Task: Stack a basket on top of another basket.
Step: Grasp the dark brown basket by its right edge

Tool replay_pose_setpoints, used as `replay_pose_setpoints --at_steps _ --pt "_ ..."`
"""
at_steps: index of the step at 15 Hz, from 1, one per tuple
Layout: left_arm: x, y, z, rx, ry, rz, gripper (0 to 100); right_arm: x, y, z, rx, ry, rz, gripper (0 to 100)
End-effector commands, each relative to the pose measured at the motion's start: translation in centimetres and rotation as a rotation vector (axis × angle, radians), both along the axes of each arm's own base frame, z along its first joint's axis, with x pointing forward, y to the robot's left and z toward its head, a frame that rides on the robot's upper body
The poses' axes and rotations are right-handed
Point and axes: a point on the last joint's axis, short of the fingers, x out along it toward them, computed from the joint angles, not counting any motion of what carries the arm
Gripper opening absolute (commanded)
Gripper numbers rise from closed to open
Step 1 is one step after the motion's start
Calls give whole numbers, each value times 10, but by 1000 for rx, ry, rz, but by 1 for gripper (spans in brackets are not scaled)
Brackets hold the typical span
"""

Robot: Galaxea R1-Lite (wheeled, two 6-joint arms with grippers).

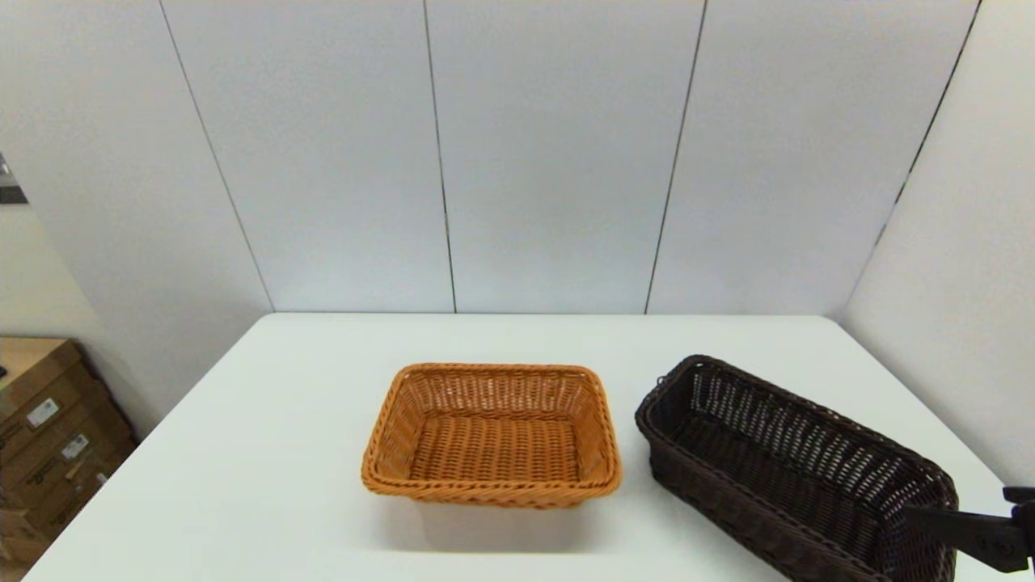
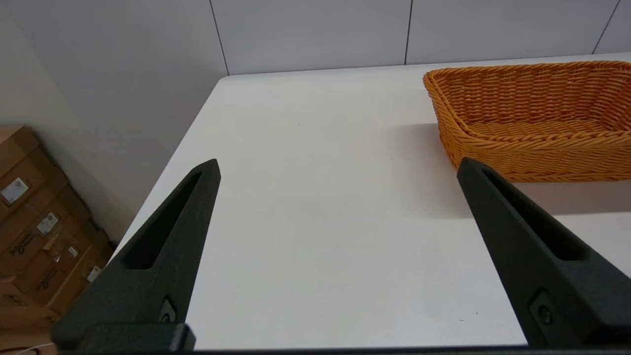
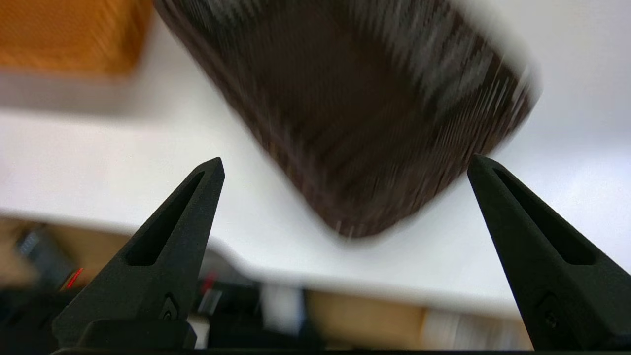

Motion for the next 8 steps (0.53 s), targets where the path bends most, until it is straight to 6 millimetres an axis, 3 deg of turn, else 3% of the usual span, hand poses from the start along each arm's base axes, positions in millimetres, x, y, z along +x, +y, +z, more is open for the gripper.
replay_pose_setpoints --at_steps 1,8 --pt "0 0 -1 1 5 0 100 27 -1 -5 52 144 -97 100" --pt "0 0 -1 1 5 0 100 63 -14 -12 74 231 -316 100"
